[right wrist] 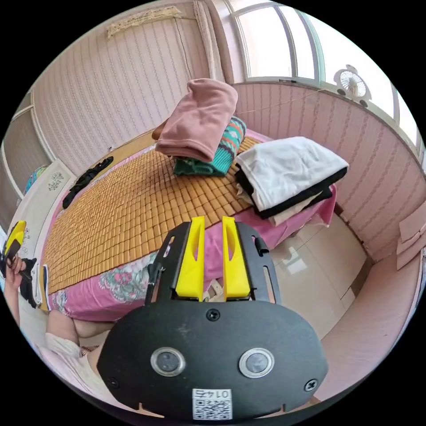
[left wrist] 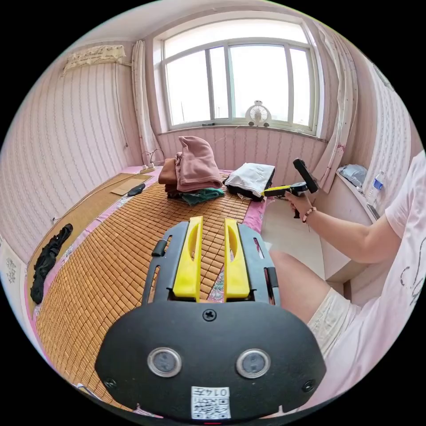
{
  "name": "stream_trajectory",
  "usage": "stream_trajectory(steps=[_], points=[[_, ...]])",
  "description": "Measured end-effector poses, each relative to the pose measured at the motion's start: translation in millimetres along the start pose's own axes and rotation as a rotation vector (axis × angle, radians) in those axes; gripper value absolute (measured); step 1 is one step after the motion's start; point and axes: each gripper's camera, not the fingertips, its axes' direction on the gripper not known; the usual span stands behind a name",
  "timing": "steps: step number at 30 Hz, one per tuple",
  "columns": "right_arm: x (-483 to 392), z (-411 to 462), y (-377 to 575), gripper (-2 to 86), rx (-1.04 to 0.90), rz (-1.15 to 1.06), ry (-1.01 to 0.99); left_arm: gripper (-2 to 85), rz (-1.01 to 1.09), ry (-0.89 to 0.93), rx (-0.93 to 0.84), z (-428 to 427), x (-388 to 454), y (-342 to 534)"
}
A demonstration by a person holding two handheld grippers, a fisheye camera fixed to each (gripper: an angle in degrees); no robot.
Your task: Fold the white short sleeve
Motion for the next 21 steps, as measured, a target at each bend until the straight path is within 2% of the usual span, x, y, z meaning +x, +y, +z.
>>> stream_trajectory(steps=[2, 6, 8, 10, 12, 15, 20, 21], points=[[6.6, 14.5, -37.1, 8.8, 0.01, -0.031, 0.034, 8.3, 0.051, 0.045, -0.01, 49.4, -2.7, -42.4], [31.9, 71.2, -111.0, 12.8, -0.123, -0.094, 0.072, 9.0, 0.158, 0.108, -0.062, 140.3, -0.7, -106.3], [47.6, 100.6, -124.4, 11.7, -0.206, -0.097, 0.128, 9.9, 0.178, 0.168, -0.088, 203.5, 0.7, -144.2], [76.6, 127.4, -125.8, 5.9, -0.306, -0.027, 0.197, 10.7, 0.23, 0.181, -0.118, 247.4, 7.5, -167.6], [90.2, 107.2, -122.5, 2.7, -0.22, -0.003, 0.119, 11.3, 0.256, 0.18, -0.148, 284.2, 13.6, -185.4], [103.9, 69.2, -114.3, 1.5, -0.126, -0.034, 0.004, 11.5, 0.164, 0.239, -0.207, 326.5, 13.2, -203.7], [119.0, -19.1, -103.4, 1.0, 0.022, -0.087, -0.26, 12.7, 0.226, 0.297, -0.104, 309.5, 28.4, -213.2], [120.5, -40.9, -101.7, 0.9, 0.049, -0.114, -0.397, 12.8, 0.226, 0.304, -0.095, 305.4, 28.4, -213.6]])
